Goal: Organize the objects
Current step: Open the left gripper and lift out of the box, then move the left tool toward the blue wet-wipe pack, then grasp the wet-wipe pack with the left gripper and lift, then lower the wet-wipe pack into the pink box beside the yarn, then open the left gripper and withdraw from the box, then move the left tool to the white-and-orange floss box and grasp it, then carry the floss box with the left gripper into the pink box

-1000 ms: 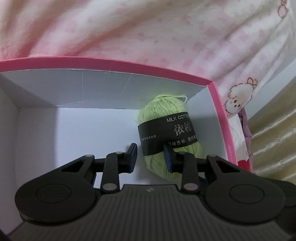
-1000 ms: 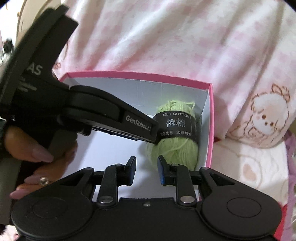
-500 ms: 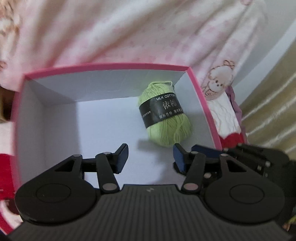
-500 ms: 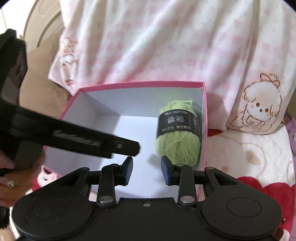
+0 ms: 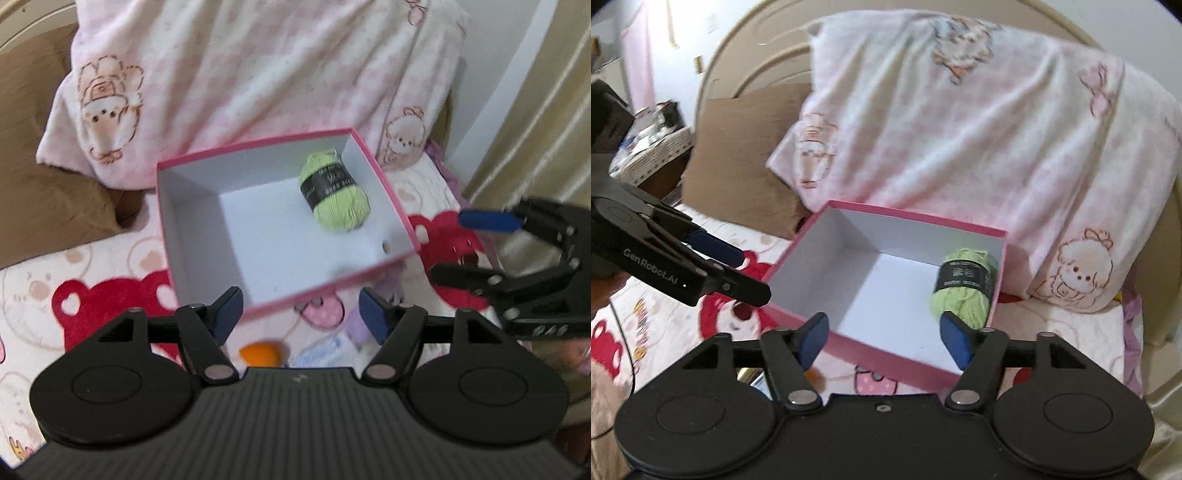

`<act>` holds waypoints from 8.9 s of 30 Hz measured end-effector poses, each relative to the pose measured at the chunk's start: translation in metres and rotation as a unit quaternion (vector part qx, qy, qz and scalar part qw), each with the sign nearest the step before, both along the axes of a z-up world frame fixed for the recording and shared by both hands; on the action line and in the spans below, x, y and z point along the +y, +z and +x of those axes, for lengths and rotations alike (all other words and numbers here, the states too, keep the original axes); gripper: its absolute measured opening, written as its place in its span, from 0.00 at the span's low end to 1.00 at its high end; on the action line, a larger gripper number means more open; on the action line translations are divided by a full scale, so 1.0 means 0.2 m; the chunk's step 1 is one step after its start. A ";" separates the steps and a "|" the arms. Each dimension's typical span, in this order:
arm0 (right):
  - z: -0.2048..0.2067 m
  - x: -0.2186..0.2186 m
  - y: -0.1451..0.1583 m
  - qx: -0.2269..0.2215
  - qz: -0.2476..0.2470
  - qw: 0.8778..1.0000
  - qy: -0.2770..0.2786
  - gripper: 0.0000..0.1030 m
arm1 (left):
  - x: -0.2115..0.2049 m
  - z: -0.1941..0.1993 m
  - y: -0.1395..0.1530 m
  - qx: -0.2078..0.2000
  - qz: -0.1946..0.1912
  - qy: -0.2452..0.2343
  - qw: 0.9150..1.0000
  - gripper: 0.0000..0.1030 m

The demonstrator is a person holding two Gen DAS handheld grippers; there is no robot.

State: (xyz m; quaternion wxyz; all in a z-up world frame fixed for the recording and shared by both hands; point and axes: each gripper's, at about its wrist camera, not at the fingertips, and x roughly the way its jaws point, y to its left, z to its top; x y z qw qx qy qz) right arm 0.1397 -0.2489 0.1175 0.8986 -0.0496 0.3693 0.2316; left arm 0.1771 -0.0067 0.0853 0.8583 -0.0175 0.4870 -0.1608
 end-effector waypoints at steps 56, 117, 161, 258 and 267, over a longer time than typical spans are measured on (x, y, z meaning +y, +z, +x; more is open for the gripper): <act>-0.45 0.73 -1.04 0.153 0.016 0.988 0.026 0.75 | 0.37 -0.51 -1.10 0.075 -0.117 0.076 0.987 0.29; 0.16 0.36 -0.33 -0.008 0.046 0.998 -0.037 0.78 | -0.10 0.11 -0.30 -0.064 -0.078 0.058 0.993 0.27; 0.50 0.17 -0.53 0.061 0.027 0.998 -0.018 0.81 | -0.13 0.64 -0.69 0.048 -0.063 0.103 0.992 0.24; -0.59 -0.05 -0.63 -0.013 -0.086 0.996 -0.030 0.92 | -0.50 -0.55 -0.63 0.011 -0.162 0.009 0.987 0.45; -0.55 0.10 -0.31 -0.050 -0.073 0.996 0.016 0.92 | -0.35 -0.66 -0.24 -0.067 -0.115 0.035 0.990 0.43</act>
